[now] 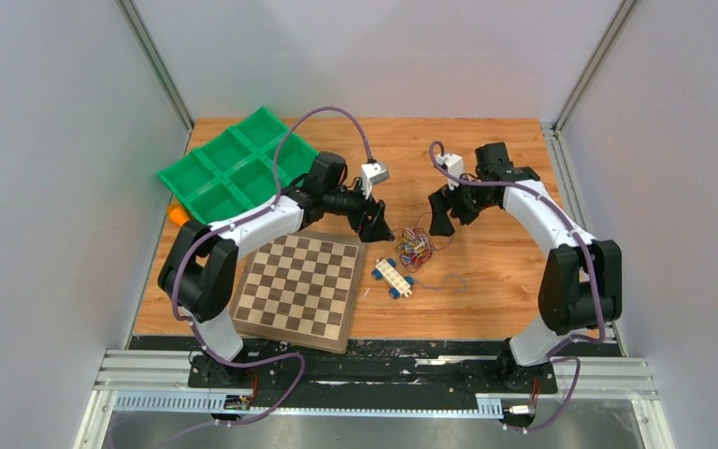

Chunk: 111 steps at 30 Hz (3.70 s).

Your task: Untangle the cables

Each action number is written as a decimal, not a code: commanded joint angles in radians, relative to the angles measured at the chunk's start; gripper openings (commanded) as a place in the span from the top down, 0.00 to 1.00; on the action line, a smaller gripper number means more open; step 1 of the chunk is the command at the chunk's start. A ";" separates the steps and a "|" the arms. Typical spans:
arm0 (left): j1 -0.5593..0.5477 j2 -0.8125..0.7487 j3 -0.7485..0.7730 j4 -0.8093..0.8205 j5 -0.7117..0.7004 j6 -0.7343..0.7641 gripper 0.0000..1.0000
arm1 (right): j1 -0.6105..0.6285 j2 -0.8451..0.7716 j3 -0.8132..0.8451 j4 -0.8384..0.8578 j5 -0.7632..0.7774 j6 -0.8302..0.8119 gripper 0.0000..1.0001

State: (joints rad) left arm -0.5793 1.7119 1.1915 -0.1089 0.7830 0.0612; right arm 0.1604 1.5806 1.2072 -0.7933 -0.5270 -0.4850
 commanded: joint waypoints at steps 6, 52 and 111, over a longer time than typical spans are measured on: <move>0.022 0.159 0.048 0.096 -0.017 -0.344 0.11 | 0.010 0.198 0.045 0.039 -0.239 0.148 0.21; 0.111 -0.187 0.462 0.422 0.283 -0.854 1.00 | -0.292 0.291 0.029 0.205 0.203 0.106 0.86; 0.088 0.156 0.593 0.298 0.257 -0.853 0.99 | 0.165 -0.094 0.098 0.644 -0.162 0.353 0.38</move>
State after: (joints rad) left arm -0.4847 1.8812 1.7950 0.0834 1.0103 -0.7063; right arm 0.2943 1.4425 1.2987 -0.3122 -0.8429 -0.1829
